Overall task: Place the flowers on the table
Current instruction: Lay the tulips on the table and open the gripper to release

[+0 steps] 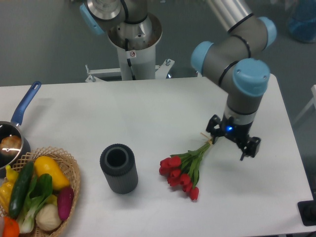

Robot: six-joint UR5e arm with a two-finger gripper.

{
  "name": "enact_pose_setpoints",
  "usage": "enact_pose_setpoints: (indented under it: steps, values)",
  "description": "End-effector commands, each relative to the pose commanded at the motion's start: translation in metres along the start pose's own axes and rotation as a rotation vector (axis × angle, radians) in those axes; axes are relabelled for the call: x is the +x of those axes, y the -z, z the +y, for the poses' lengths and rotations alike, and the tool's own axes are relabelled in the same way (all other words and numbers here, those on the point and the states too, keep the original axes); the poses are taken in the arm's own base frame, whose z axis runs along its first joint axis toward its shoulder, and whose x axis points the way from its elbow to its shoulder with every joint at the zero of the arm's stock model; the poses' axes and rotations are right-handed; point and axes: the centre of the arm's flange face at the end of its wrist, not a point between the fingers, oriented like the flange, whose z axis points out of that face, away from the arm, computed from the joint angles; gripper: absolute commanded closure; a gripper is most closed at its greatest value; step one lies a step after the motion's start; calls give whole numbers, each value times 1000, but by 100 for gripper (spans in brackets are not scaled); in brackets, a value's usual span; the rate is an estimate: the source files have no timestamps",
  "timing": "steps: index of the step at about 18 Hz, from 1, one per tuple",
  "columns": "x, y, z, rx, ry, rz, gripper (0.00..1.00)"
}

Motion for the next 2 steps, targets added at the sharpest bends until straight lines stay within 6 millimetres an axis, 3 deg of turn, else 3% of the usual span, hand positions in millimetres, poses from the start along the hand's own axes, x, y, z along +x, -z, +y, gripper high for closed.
enact_pose_setpoints:
  steps: [2]
  values:
    - [0,0,3,2,-8,3,0]
